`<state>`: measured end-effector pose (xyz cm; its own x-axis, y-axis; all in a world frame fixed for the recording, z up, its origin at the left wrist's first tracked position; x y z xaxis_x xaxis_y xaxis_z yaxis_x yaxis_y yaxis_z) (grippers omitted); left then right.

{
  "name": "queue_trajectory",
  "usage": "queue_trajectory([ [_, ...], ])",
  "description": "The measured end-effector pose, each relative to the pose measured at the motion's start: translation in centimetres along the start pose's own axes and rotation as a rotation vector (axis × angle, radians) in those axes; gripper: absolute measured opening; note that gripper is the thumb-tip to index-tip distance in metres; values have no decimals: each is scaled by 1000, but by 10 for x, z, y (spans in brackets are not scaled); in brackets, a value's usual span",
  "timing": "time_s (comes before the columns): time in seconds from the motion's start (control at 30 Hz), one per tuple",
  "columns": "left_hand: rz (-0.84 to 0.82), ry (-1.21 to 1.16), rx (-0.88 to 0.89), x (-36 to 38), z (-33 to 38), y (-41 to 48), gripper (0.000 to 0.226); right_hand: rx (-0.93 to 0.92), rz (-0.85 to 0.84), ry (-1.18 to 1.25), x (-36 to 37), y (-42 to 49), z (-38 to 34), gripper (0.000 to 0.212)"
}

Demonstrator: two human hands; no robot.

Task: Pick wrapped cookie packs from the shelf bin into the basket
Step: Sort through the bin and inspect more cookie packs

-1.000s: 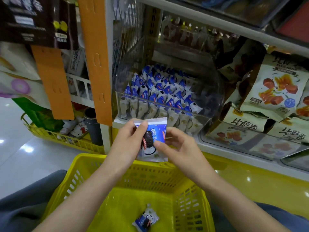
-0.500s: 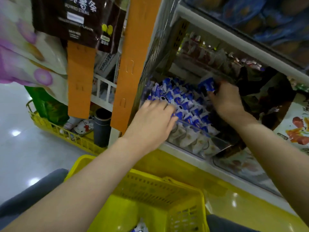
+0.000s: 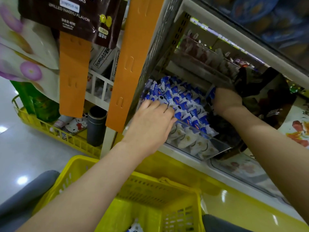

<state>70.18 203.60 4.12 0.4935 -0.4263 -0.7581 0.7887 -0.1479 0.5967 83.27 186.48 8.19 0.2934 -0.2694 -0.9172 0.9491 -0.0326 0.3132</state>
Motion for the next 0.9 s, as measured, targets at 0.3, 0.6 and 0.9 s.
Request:
queue_trajectory([
  [0.3, -13, -2, -8, -1, -1, 0, 35, 123, -150, 343, 43, 13, 10, 31],
  [0.6, -30, -29, 14, -2, -3, 1, 37, 130, -205, 269, 59, 23, 9, 26],
  [0.9, -47, -35, 21, -3, -14, 4, 47, -59, -257, 66, 53, 32, -16, 24],
])
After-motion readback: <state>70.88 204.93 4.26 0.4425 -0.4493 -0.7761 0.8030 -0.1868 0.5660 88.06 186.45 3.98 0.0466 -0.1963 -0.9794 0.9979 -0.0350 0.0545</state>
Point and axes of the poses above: each hand's wrist, its own y-axis towards the middle knuckle, its own x-axis out of the palm, z = x × y, the point moved 10 cm from there along y, towards the middle knuckle, and after that the axes turned 9 degrees about z, right-handed, at the moved point
